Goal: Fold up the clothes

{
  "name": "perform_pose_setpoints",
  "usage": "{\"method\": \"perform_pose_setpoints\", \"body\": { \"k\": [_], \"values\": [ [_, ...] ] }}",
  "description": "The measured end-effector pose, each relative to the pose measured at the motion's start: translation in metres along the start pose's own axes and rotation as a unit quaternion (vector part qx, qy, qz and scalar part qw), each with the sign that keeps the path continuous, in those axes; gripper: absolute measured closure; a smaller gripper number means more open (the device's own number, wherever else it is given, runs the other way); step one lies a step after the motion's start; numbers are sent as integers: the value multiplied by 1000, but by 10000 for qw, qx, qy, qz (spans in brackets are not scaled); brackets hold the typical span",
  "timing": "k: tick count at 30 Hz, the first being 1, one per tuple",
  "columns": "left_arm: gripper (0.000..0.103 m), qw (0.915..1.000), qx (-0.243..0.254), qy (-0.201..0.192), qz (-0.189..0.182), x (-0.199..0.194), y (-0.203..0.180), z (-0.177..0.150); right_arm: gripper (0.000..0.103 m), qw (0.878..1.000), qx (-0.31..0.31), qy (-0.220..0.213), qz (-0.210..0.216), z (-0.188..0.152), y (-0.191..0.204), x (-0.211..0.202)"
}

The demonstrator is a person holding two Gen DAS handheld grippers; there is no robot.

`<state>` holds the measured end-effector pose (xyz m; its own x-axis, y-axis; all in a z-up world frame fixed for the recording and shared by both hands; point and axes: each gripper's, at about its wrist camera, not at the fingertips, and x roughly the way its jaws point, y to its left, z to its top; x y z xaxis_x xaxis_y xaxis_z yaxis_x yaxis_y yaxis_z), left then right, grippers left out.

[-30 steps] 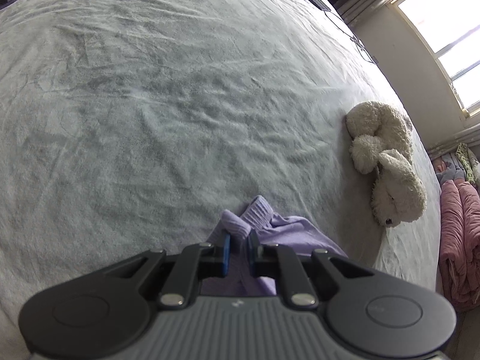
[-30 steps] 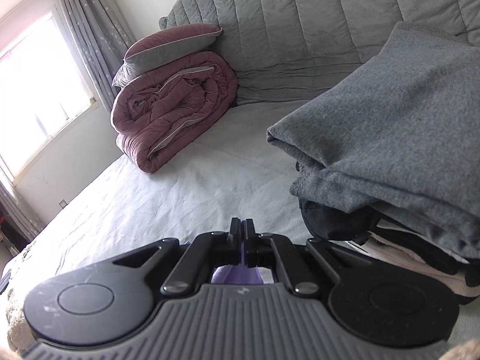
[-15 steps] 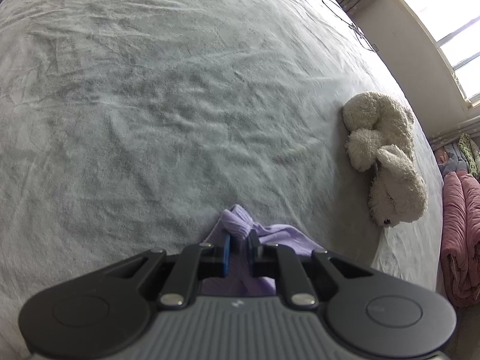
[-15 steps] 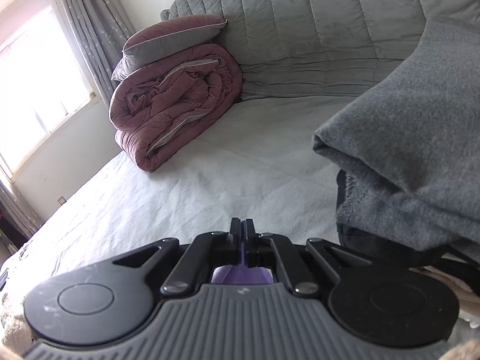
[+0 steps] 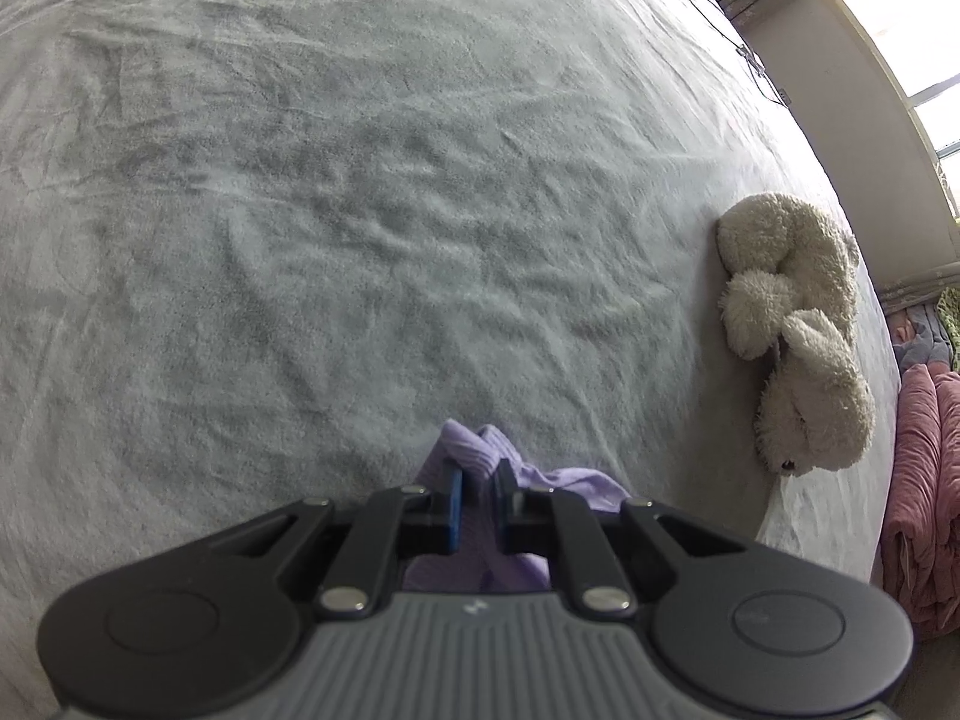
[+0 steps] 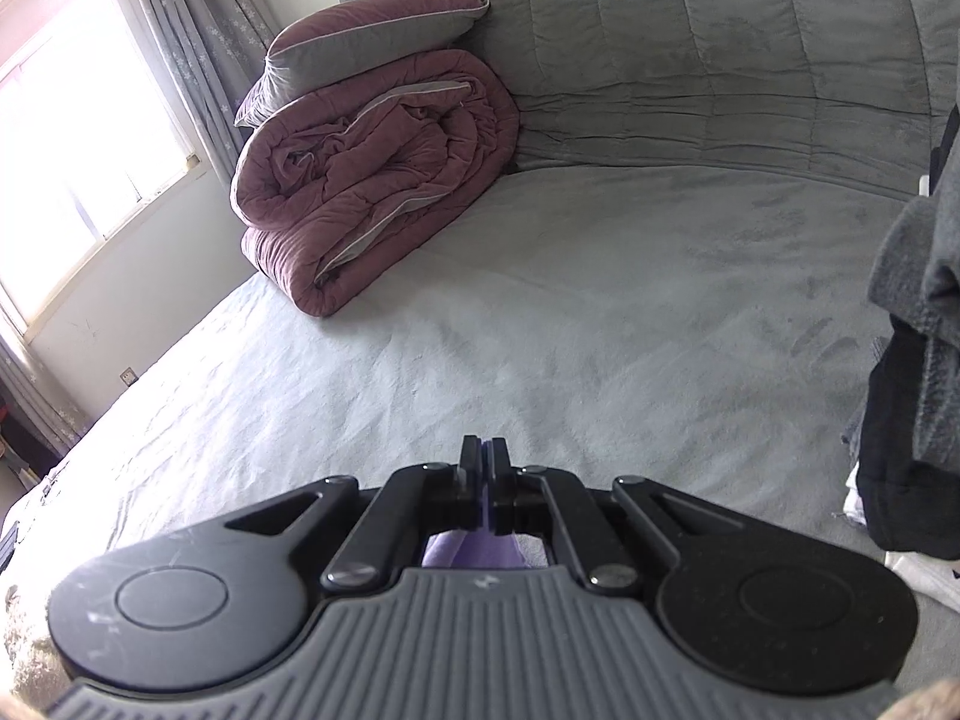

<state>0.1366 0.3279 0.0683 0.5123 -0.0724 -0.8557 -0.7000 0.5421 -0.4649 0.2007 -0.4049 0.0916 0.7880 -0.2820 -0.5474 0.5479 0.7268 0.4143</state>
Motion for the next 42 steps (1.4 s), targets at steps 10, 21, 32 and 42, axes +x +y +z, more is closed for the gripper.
{"method": "perform_pose_setpoints", "body": {
  "k": [10,21,32,42],
  "values": [
    [94,9998,-147,-55,85,12,-5,12,101,9989,-214,382,-143,4,24,39],
    [93,9999,-141,-75,30,24,-7,20,101,9979,-354,499,-221,3,46,60],
    [81,9992,77,-203,-327,32,-9,20,101,9974,-335,582,-258,-11,45,75],
    [58,9995,-114,-23,-292,23,0,21,101,9979,-348,543,-110,-16,47,78]
  ]
}}
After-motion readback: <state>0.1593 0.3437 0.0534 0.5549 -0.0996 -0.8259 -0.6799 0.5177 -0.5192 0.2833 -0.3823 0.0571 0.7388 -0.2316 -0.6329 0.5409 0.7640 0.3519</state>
